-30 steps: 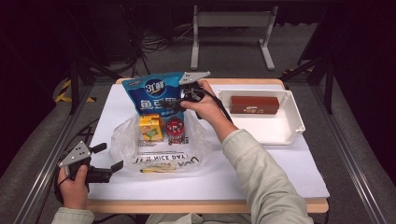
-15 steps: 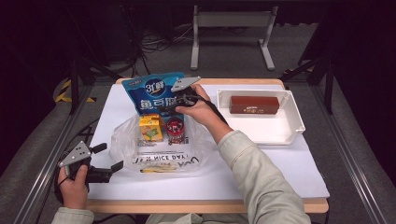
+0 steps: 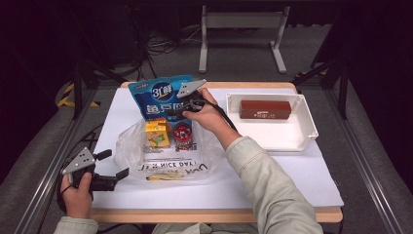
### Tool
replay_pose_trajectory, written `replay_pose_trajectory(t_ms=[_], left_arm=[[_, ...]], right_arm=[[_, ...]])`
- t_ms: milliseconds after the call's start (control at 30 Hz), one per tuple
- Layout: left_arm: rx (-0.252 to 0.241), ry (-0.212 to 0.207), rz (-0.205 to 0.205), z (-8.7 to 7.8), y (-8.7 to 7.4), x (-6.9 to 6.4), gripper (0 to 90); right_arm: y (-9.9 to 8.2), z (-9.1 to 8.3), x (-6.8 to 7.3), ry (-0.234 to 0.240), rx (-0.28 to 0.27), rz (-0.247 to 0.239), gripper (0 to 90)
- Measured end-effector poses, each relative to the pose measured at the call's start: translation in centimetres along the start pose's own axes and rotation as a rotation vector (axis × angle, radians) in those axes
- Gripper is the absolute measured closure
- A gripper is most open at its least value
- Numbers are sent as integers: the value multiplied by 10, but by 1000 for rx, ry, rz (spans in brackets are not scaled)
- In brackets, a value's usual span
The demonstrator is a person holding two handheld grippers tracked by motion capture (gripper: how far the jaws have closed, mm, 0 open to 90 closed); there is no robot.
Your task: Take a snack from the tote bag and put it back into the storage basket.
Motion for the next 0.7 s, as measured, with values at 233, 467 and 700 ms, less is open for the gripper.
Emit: replay_pose_trajectory(t_ms=[233, 467, 700], left_arm=[[1, 0, 0, 0, 0, 0, 20], [-2, -2, -2, 1, 0, 0, 20], [0, -2, 2, 2, 0, 0, 20]], right_arm=[[3, -4, 0, 8, 22, 13, 710], [8, -9, 0, -3, 14, 21, 753], [27, -26, -3, -1, -14, 25, 766]])
Point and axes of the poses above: each handheld gripper's, and its own axes: z roughly forward along the jaws, y roughly out of its top, x roughly to its left, the point moved 1 cm from there along z, roughly forward along the jaws, and after that the axes turned 10 degrees about -y, right-handed, at the moved point
